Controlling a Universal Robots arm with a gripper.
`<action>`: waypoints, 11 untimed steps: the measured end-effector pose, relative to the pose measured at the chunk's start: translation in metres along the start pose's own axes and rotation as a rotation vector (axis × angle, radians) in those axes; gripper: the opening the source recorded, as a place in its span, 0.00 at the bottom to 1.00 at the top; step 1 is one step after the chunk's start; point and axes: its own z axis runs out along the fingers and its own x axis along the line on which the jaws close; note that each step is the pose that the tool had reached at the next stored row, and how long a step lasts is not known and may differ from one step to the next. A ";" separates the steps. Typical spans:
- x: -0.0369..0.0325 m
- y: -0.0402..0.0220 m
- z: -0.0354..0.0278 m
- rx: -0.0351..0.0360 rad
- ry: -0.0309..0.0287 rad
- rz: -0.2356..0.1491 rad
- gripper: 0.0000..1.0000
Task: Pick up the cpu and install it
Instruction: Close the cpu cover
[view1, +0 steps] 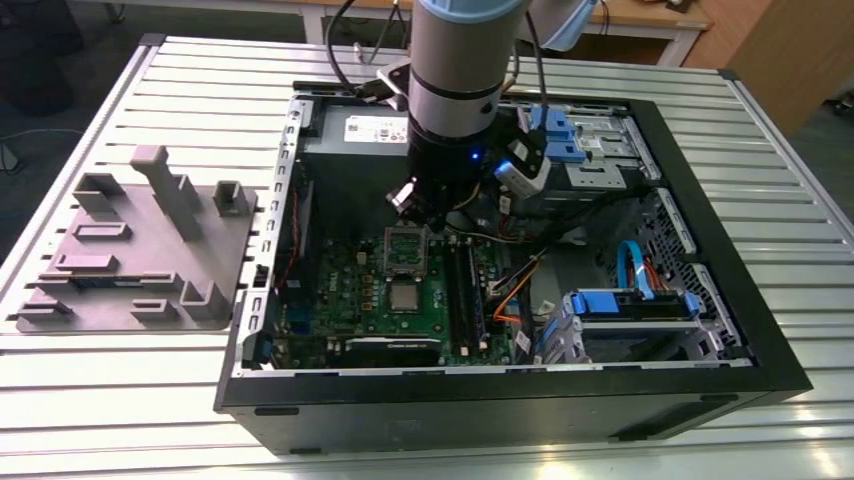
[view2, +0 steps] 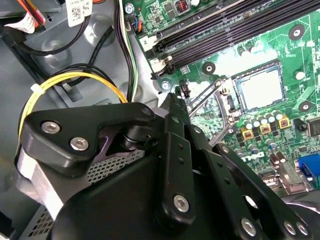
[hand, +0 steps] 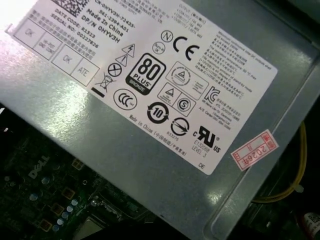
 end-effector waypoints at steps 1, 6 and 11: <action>0.0002 0.0001 -0.0002 0.0000 0.0000 -0.001 0.10; 0.0020 0.0017 -0.0025 0.0010 0.0010 -0.010 0.10; 0.0025 0.0023 -0.0062 0.0016 0.0020 -0.017 0.10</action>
